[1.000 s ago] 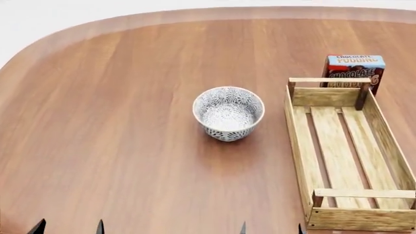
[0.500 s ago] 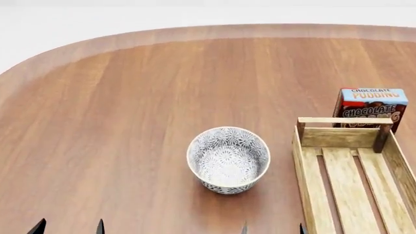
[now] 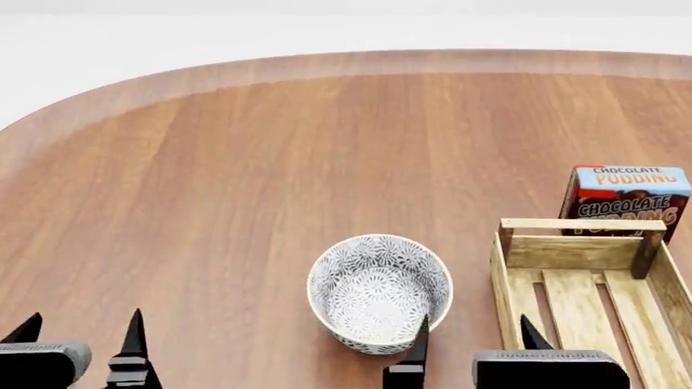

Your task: Pick up the bowl on the left and put it in the tray.

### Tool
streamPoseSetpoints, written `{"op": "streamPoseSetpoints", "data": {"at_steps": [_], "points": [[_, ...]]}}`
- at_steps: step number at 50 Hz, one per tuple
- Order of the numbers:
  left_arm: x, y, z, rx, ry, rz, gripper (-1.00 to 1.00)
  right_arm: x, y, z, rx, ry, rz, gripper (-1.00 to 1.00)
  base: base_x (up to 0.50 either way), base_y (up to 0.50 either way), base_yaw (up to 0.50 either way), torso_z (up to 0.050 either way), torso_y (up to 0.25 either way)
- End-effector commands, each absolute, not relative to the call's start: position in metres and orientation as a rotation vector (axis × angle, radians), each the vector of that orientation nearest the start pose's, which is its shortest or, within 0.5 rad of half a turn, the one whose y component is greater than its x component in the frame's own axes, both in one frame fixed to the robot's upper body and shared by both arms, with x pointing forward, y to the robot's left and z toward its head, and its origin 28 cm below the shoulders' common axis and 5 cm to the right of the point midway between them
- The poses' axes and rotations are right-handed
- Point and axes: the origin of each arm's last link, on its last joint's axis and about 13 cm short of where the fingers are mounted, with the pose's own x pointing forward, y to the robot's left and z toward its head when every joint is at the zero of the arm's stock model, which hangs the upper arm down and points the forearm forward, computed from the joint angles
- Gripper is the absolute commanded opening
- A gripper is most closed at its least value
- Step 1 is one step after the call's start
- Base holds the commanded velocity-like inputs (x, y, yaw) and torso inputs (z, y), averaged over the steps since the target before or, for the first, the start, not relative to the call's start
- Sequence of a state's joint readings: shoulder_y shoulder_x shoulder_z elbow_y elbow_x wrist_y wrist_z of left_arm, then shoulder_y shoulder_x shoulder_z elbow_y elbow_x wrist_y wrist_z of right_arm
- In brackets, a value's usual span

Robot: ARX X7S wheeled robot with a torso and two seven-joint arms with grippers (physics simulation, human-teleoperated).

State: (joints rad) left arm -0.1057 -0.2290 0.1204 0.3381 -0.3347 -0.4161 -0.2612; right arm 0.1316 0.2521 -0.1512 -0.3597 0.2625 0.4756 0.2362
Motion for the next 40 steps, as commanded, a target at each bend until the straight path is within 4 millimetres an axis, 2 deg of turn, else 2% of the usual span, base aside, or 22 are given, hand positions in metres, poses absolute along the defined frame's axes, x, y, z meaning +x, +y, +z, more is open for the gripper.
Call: {"op": "streamPoseSetpoints", "data": {"at_steps": [1, 7, 9, 15, 30, 40], "points": [[0.215, 0.219, 0.141, -0.08, 0.04, -0.041, 1.0, 0.218, -0.117, 0.155, -0.094, 0.029, 0.056, 1.0, 0.0, 0.0, 0.0, 0.0, 0.0], [0.215, 0.219, 0.17, -0.101, 0.042, -0.066, 1.0, 0.22, -0.12, 0.186, -0.093, 0.005, 0.08, 1.0, 0.0, 0.0, 0.0, 0.0, 0.0], [0.216, 0.22, 0.18, -0.122, -0.014, -0.104, 1.0, 0.224, -0.121, 0.195, -0.117, -0.038, 0.054, 1.0, 0.0, 0.0, 0.0, 0.0, 0.0], [0.214, 0.223, 0.196, -0.169, -0.051, -0.155, 1.0, 0.228, -0.124, 0.207, -0.13, -0.056, 0.04, 1.0, 0.0, 0.0, 0.0, 0.035, 0.0], [0.217, 0.225, 0.201, -0.169, -0.029, -0.15, 1.0, 0.227, -0.127, 0.225, -0.139, -0.075, 0.041, 1.0, 0.0, 0.0, 0.0, 0.05, 0.0], [0.222, 0.227, 0.196, -0.192, -0.004, -0.13, 1.0, 0.233, -0.127, 0.223, -0.153, -0.065, 0.033, 1.0, 0.0, 0.0, 0.0, 0.05, 0.0]]}}
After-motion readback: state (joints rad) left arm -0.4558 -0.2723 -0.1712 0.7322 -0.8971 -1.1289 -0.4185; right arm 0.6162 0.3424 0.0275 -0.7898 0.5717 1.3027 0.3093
